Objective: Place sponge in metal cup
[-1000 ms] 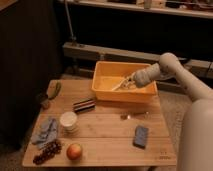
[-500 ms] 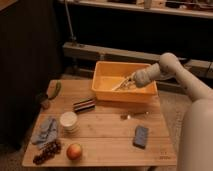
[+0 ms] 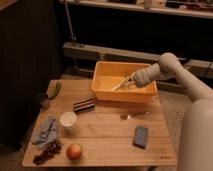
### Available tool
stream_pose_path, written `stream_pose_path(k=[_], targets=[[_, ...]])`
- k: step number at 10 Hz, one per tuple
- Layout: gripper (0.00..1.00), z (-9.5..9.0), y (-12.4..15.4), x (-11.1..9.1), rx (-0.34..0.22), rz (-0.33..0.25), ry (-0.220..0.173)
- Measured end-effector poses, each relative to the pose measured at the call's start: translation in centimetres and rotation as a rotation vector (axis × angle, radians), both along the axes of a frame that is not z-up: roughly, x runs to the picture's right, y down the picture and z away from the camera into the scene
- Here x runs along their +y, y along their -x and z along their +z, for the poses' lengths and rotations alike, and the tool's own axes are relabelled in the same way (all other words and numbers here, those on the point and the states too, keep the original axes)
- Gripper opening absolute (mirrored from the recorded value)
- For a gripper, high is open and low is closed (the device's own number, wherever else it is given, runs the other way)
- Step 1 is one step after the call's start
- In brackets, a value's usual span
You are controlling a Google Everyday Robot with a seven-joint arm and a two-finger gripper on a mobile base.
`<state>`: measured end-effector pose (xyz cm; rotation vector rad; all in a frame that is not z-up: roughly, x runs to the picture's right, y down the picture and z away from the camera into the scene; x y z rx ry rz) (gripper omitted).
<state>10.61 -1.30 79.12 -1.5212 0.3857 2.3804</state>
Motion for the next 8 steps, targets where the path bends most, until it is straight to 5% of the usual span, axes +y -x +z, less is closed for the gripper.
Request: stream_pose_path(k=[2, 3, 4, 7, 8], targets=[[0.03, -0.7, -0.2, 0.1, -0.001, -0.041, -0.031], [0.03, -1.7, -0.3, 0.0, -0.019, -0.101, -0.081], [0.03, -3.2, -0.6, -0.1, -0.059, -0.163, -0.181], [0.03, -8.4, -2.6, 0.1, -0.155, -0.283, -0.391], [0.03, -9.6, -3.0, 0.7, -0.173, -0.314, -0.410]])
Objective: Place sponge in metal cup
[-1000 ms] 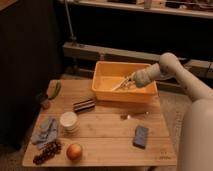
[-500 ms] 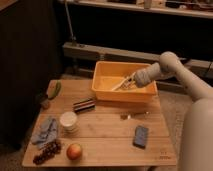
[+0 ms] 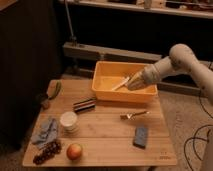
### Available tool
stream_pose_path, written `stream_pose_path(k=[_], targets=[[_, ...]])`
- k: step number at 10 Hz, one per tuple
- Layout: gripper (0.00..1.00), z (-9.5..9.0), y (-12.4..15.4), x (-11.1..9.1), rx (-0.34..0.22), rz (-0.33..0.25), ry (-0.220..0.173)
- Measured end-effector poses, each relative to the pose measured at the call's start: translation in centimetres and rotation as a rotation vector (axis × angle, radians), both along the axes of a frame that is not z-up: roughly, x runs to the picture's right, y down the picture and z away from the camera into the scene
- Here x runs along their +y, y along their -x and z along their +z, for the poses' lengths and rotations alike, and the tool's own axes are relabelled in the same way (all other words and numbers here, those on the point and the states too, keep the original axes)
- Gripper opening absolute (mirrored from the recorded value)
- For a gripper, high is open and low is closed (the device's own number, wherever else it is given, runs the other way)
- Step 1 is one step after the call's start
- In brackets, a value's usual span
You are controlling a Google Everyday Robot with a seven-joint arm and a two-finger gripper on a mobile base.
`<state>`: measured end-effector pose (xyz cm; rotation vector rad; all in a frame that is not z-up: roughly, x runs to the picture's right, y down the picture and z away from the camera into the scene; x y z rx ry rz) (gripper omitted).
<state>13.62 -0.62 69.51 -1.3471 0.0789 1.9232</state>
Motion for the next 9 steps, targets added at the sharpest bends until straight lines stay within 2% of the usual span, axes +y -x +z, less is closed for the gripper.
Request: stream_pose_path(k=[2, 3, 5, 7, 9], targets=[[0.03, -2.3, -2.2, 2.5, -0.003, -0.066, -0.044], [0.03, -3.5, -3.7, 4.1, 0.018, -0.096, -0.082], [0.03, -5.6, -7.7, 5.9, 0.073, -0.066, -0.171], [0.03, -6.9, -10.8, 6.9, 0.103, -0.042, -0.236], [0.03, -7.1, -11.1, 7.0, 0.105, -0.040, -0.245]])
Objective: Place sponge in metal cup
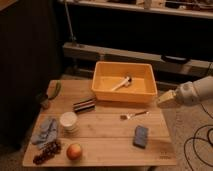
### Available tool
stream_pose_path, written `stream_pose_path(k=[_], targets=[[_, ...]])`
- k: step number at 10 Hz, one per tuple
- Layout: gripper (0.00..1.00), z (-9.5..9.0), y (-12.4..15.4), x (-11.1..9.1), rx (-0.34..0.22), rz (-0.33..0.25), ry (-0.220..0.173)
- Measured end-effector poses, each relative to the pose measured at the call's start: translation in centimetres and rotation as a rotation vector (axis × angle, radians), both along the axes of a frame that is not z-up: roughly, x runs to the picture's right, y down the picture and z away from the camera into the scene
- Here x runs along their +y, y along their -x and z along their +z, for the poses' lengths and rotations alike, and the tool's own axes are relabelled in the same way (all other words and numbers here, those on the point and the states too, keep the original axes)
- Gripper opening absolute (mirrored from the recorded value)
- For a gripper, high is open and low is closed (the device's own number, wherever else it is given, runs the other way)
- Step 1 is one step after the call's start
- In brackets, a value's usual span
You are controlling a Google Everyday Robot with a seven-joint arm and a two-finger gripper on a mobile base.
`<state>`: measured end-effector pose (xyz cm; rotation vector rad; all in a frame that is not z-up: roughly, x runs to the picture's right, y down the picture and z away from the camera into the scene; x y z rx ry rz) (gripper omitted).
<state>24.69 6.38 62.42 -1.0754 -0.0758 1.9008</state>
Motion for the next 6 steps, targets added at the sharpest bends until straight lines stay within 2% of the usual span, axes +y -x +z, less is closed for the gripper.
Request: stream_pose_path(k=[4, 5, 6], targets=[[0.03, 0.15, 0.09, 0.11, 0.009, -0.013, -0.010], [0.03, 0.49, 0.47, 0.30, 0.031, -0.056, -0.052], [0.03, 0.85, 0.34, 0.92, 0.047, -0.120, -0.117]])
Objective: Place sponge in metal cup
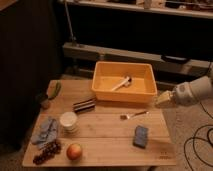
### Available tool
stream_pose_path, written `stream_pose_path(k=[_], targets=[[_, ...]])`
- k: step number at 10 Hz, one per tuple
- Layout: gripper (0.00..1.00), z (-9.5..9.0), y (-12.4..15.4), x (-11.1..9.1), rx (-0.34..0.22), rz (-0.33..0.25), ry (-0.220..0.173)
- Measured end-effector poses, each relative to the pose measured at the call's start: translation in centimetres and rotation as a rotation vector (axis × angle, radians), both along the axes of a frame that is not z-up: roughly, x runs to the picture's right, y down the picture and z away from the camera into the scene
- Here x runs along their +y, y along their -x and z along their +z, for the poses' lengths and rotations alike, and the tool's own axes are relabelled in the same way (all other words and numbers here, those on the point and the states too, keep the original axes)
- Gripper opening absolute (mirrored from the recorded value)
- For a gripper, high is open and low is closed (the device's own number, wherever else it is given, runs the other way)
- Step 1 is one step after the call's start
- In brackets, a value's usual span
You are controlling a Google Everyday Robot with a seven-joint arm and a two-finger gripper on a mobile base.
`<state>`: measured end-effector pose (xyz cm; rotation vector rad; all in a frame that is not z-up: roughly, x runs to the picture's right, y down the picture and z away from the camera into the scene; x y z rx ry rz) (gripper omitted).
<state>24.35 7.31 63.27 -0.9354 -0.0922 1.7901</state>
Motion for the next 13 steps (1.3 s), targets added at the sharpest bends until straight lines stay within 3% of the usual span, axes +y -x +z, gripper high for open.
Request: stream_pose_path(k=[1, 2, 4, 7, 10, 13], targets=[[0.03, 0.3, -0.3, 0.7, 0.003, -0.060, -0.055], [0.03, 0.4, -0.1, 1.1, 0.011, -0.098, -0.083], [0.03, 1.0, 0.3, 1.9, 0.050, -0.160, -0.114], [0.02, 2.3, 1.2, 3.3, 0.170, -0.218, -0.144], [0.31, 4.2, 1.4, 5.5, 0.281, -0.238, -0.140], [0.59, 6.3, 2.0, 6.6, 0.317, -0.311, -0.049]])
